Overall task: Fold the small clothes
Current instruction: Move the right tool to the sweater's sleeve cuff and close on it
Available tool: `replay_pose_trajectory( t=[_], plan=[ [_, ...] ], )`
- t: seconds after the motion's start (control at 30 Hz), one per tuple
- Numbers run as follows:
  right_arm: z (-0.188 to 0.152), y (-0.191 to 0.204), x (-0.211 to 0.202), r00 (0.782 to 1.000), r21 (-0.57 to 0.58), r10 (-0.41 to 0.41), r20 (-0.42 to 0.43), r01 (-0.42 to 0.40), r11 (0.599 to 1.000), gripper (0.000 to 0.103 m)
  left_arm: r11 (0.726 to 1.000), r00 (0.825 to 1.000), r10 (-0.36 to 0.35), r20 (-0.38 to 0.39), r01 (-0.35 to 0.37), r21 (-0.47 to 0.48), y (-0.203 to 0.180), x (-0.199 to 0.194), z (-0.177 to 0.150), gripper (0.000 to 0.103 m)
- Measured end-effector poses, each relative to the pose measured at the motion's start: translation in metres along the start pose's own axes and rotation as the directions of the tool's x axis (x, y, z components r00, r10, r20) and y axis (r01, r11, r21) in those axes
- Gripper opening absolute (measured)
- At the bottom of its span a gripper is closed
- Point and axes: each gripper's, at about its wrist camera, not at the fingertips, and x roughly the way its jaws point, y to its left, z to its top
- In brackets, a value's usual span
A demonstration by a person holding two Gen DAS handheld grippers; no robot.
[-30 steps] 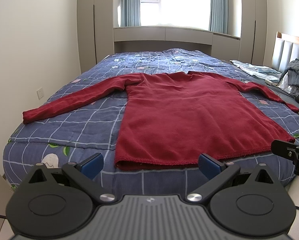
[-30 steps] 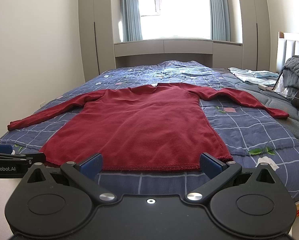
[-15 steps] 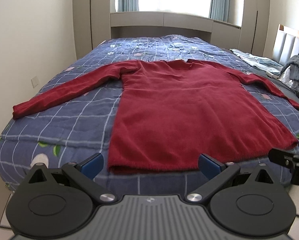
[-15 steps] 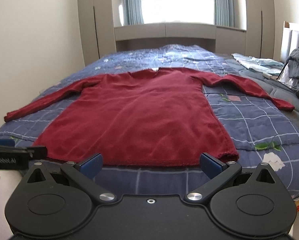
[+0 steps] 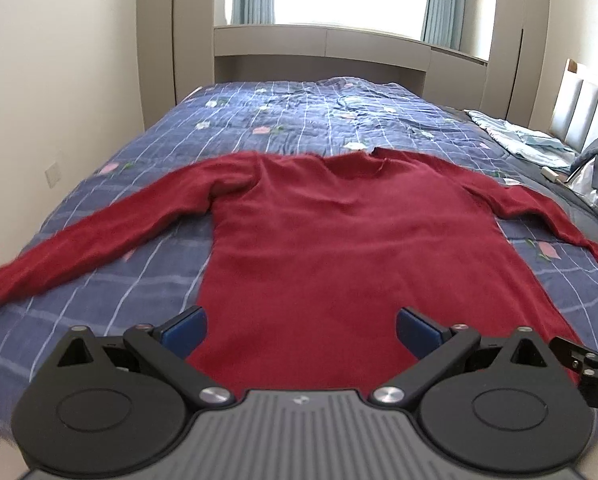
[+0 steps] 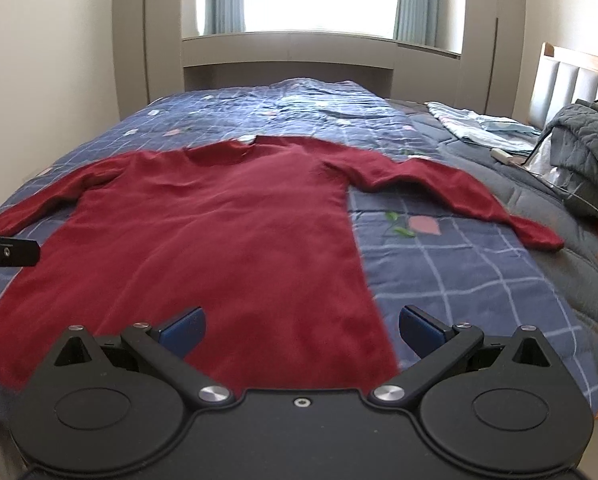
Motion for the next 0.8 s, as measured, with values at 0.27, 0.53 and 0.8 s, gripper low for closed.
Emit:
replay_pose_trajectory(
  t=[0.27, 0.53, 0.8],
  plan=[
    [0.020, -0.039, 0.040, 0.999, 0.051, -0.039, -0.002, 0.040, 0.998, 0.103, 0.998, 1.000, 0.018, -0.011, -0.018, 0.064, -0.038, 0.048, 0.041, 0.103],
    [0.034, -0.075, 0.081, 0.996, 0.066, -0.087, -0.006, 0.087, 0.994, 0.103, 0.995, 0.999, -0.012, -0.037, 0.015, 0.098, -0.078, 0.102, 0.071, 0.103],
    [0.048, -0.129, 0.113, 0.988, 0.135, -0.141, 0.060, 0.132, 0.982, 0.103, 0.991, 0.997, -0.072, -0.016, 0.073, 0.108, -0.126, 0.165, 0.105, 0.103]
  ],
)
